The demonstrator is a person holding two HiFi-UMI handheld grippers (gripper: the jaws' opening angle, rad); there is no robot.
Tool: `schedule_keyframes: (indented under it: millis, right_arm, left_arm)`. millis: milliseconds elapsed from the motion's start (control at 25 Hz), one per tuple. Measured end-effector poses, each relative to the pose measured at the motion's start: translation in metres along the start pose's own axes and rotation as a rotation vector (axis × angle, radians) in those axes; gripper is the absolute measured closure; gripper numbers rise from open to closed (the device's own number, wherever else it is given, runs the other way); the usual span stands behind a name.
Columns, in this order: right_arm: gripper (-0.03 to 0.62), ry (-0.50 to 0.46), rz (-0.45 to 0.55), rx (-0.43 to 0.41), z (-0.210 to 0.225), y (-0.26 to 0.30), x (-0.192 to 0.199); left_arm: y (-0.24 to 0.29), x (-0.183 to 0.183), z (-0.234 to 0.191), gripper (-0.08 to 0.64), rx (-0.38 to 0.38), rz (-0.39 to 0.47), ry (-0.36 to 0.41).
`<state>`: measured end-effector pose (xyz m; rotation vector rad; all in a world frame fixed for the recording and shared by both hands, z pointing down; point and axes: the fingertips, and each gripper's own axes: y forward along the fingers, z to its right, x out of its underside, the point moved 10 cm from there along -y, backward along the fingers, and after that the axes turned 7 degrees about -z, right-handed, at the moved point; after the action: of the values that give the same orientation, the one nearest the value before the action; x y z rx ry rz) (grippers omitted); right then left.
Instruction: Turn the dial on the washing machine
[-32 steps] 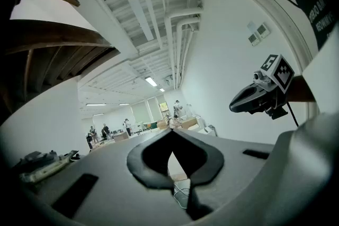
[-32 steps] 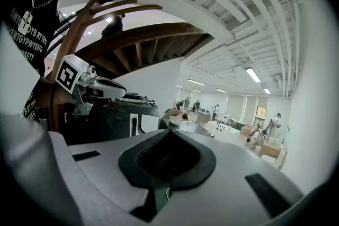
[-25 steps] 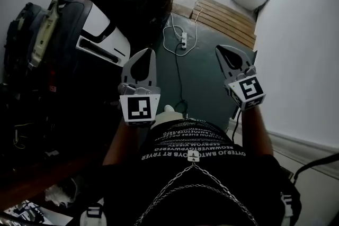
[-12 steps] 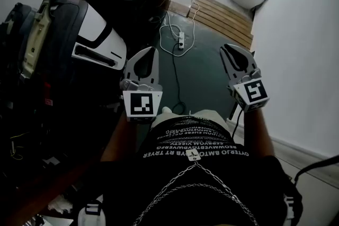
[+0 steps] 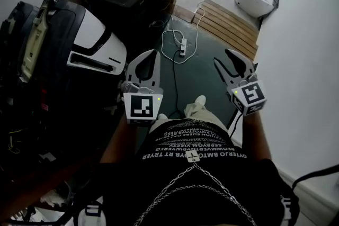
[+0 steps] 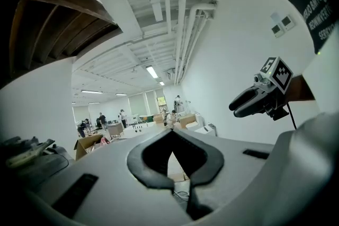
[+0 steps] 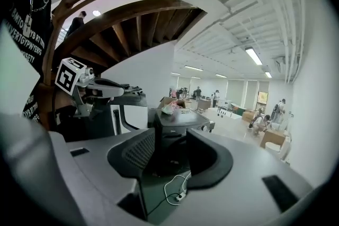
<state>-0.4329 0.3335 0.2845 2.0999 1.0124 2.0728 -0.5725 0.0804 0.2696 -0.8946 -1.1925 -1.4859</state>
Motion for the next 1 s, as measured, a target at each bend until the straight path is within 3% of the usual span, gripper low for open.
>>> schedule_keyframes:
  millis: [200,400,560,1000]
  right_arm:
    - [0.398,-0.003,0.009,-0.101,0.062,0.015,0.005]
    - [0.394,0.035,0.080,-0.193,0.123,0.015,0.002]
    - [0.394,0.006,0.082,-0.238,0.169,0.007,0.013]
    - [0.397,0.070,0.091,-0.246,0.229,-0.009,0.046]
  left_arm:
    - [0.051,-0.022,0.020,0.555,-0.067,-0.019,-0.015]
    - [0.097,-0.057,0.045,0.555,-0.104,-0.008,-0.039]
    - [0.132,-0.085,0.073,0.555,-0.133,-0.032,-0.058]
    - [0.177,-0.109,0.115,0.555,-0.119,-0.072,-0.074]
